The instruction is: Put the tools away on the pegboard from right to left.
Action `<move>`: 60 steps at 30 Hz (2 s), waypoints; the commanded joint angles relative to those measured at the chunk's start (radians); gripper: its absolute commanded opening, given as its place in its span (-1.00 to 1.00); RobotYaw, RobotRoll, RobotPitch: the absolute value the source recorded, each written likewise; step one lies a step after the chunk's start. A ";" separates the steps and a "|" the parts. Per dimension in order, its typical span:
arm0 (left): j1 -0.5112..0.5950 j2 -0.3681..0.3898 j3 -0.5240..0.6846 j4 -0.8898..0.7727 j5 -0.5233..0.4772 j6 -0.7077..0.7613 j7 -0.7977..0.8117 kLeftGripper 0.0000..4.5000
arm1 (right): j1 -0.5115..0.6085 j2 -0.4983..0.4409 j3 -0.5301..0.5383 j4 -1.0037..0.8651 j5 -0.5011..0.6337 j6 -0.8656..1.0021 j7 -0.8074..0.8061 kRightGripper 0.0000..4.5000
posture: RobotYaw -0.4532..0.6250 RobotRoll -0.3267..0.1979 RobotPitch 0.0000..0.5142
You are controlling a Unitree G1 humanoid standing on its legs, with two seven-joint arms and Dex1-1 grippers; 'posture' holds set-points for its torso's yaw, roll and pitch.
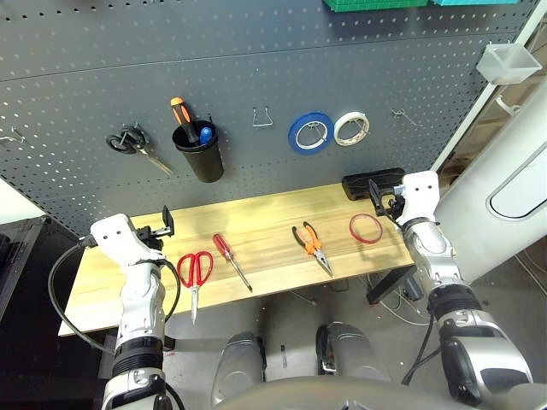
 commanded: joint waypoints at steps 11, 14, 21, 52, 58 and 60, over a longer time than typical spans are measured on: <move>-0.009 0.015 -0.019 -0.084 -0.084 0.042 -0.132 0.98 | -0.031 -0.035 0.016 -0.035 0.009 0.093 0.094 1.00 | -0.09 0.25 -0.93; 0.021 0.044 -0.046 -0.145 -0.120 0.105 -0.234 0.98 | -0.034 -0.051 0.021 -0.081 0.028 0.193 0.147 1.00 | -0.14 0.25 -0.86; 0.070 0.136 -0.107 -0.346 -0.234 0.325 -0.457 0.98 | -0.059 -0.118 0.058 -0.229 0.022 0.594 0.199 1.00 | -0.26 0.25 -0.50; 0.215 0.385 -0.230 -0.818 -0.414 0.741 -0.795 1.00 | -0.357 0.006 0.180 0.499 -0.098 0.671 0.194 0.07 | 0.02 0.25 -0.19; 0.204 0.384 -0.240 -0.786 -0.390 0.716 -0.803 1.00 | -0.370 -0.004 0.161 0.484 -0.092 0.657 0.191 -0.94 | -0.01 0.25 -0.23; 0.183 0.376 -0.258 -0.754 -0.375 0.697 -0.811 1.00 | -0.374 -0.025 0.156 0.455 -0.088 0.662 0.206 -0.97 | -0.07 0.25 -0.28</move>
